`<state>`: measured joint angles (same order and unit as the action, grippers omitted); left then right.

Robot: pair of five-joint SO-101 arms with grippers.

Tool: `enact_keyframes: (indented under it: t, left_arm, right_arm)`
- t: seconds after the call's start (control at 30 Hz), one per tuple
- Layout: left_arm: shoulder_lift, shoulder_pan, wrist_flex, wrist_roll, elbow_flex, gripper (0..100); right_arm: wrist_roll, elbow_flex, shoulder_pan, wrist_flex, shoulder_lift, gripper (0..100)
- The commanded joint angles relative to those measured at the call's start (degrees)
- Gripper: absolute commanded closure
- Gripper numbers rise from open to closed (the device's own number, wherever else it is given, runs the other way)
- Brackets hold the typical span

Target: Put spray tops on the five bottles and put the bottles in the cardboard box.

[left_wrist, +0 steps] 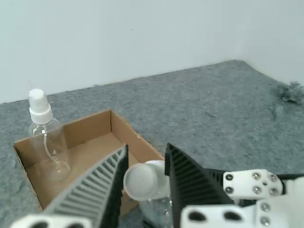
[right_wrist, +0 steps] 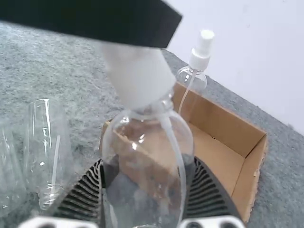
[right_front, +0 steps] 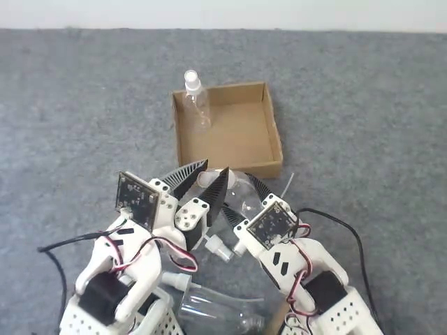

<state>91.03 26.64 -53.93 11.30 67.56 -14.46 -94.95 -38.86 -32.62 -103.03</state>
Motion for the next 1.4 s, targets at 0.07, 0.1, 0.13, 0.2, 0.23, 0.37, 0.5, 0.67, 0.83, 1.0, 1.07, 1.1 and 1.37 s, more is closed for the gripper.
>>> enact_keyframes:
  t: [0.07,0.1,0.13,0.2,0.23,0.37,0.5,0.67,0.83,1.0,1.07,1.1,1.37]
  left_arm:
    - [0.2,0.0,1.1,-0.9,0.0,89]
    - [0.2,-0.1,1.1,-1.0,0.0,89]
    - [0.2,-0.2,1.1,-1.0,0.0,89]
    - [0.2,-0.2,1.1,-1.0,0.1,89]
    - [0.2,-0.2,1.1,-1.0,0.1,89]
    - [0.2,-0.4,1.1,-1.0,0.2,89]
    - [0.2,-0.4,1.1,-1.0,0.4,89]
    - [0.2,-0.4,1.1,-1.0,0.7,89]
    - [0.2,-0.3,1.1,-1.0,0.8,89]
    - [0.2,0.1,1.1,-1.0,0.8,89]
    - [0.2,0.1,1.1,-1.0,0.8,89]
    - [0.2,0.1,1.2,-1.0,0.8,89]
    - [0.2,-0.1,1.4,-1.1,0.7,89]
  right_arm:
    - [0.6,-1.0,0.9,1.4,-1.0,99.1]
    - [0.6,-0.8,1.0,1.2,-1.0,99.1]
    - [0.6,-0.7,1.0,1.1,-1.0,99.1]
    - [0.6,-0.9,0.7,1.0,-1.0,99.1]
    - [0.6,-1.0,0.7,1.0,-1.0,99.1]
    - [0.6,-1.0,0.7,1.2,-1.0,99.1]
    - [0.5,-0.8,0.7,1.0,-1.0,99.1]
    - [0.5,-1.1,0.7,1.1,-1.0,99.1]
    - [0.5,-1.1,0.7,1.0,-1.0,99.1]
    - [-2.0,-1.2,0.7,0.9,-1.0,99.1]
    - [-3.1,-1.2,0.7,0.8,-1.0,99.1]
    - [-3.2,-1.2,0.7,0.8,-1.0,99.1]
    - [-6.5,-1.2,0.7,0.8,-1.0,99.1]
